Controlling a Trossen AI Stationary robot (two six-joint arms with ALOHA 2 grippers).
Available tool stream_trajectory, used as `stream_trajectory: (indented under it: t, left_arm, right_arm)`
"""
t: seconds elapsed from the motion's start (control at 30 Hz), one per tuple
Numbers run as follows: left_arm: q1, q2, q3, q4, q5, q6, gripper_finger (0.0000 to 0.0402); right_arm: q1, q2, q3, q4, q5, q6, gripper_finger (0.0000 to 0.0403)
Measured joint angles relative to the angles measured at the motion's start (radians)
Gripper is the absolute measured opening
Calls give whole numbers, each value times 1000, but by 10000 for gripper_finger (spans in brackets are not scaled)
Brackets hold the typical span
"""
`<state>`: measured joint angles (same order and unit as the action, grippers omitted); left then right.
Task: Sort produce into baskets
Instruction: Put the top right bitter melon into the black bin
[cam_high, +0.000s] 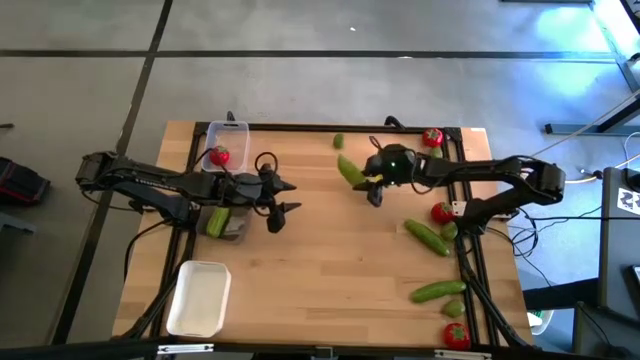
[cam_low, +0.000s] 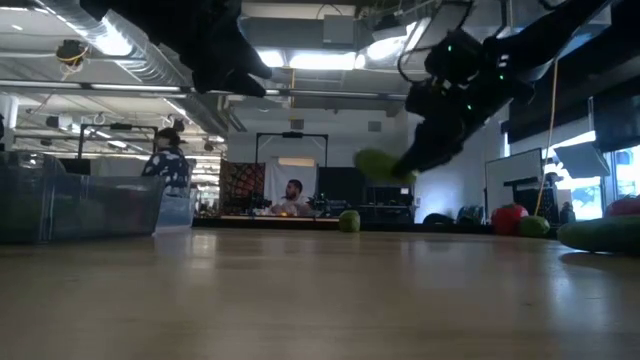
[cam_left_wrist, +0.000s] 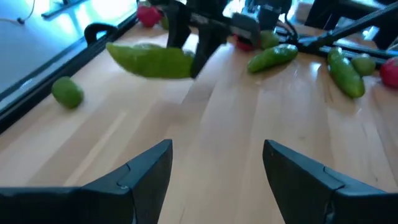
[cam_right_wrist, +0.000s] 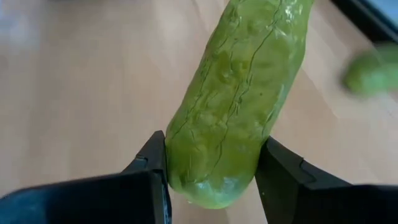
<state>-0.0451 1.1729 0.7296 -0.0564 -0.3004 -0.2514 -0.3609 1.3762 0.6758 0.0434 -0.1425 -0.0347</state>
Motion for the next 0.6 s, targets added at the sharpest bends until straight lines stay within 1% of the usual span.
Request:
stream_trajectory:
  t: [0.2, 0.3, 0.5, 0.6]
  left_arm:
    - [0, 75, 0, 119, 0, -10, 246]
    - [0, 118, 0, 223, 0, -27, 246]
    - [5, 172, 0, 402, 1, -55, 246]
    - [6, 185, 0, 454, 1, -71, 246]
  right_arm:
    - [101, 0, 0, 173, 0, -1, 137]
    - [141, 0, 0, 249, -1, -11, 137]
    - [211, 0, 0, 329, 1, -53, 137]
    - [241, -1, 0, 373, 1, -72, 137]
